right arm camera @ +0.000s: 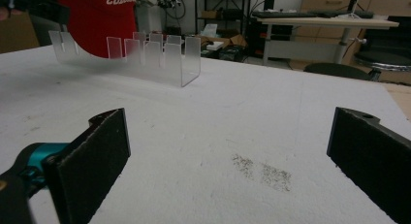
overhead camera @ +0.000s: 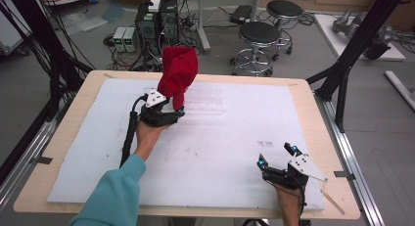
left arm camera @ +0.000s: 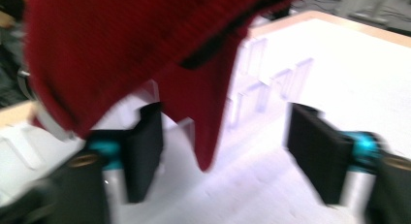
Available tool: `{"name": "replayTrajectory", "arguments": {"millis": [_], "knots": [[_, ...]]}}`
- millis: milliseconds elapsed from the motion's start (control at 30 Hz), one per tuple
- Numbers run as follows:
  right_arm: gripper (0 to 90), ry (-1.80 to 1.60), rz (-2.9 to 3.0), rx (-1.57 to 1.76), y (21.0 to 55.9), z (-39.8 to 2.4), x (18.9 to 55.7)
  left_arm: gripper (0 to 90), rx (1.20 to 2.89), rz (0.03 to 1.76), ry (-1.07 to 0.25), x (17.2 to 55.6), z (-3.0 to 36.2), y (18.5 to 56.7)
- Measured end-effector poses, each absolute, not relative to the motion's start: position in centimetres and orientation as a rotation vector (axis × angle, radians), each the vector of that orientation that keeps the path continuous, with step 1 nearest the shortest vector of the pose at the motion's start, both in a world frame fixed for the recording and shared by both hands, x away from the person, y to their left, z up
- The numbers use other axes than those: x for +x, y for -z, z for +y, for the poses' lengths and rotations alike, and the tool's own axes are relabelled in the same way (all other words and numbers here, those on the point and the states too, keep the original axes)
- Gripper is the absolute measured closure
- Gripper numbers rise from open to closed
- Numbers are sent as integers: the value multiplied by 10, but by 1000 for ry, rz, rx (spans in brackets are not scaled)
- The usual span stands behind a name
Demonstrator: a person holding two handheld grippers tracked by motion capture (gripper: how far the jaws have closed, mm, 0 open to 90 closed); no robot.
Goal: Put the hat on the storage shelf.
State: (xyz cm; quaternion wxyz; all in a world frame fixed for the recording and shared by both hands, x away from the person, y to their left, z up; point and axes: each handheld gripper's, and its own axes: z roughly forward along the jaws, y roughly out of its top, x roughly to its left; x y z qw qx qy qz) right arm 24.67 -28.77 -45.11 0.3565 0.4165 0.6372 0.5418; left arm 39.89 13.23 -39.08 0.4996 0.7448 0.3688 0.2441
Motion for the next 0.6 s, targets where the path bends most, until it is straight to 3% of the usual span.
{"name": "replayTrajectory", "arguments": {"millis": [33,133,367,600], "knots": [[5,-1401,1645,1079,451,-287,246,171,1797,876,-578,396,134,390],[5,-1399,1645,1077,451,-287,246,140,1763,820,-566,382,144,392],[5,-1404,1638,1066,451,-288,245,139,1750,694,-522,345,177,398],[5,-1410,1623,1061,452,-287,243,140,1686,587,-570,302,233,412]]}}
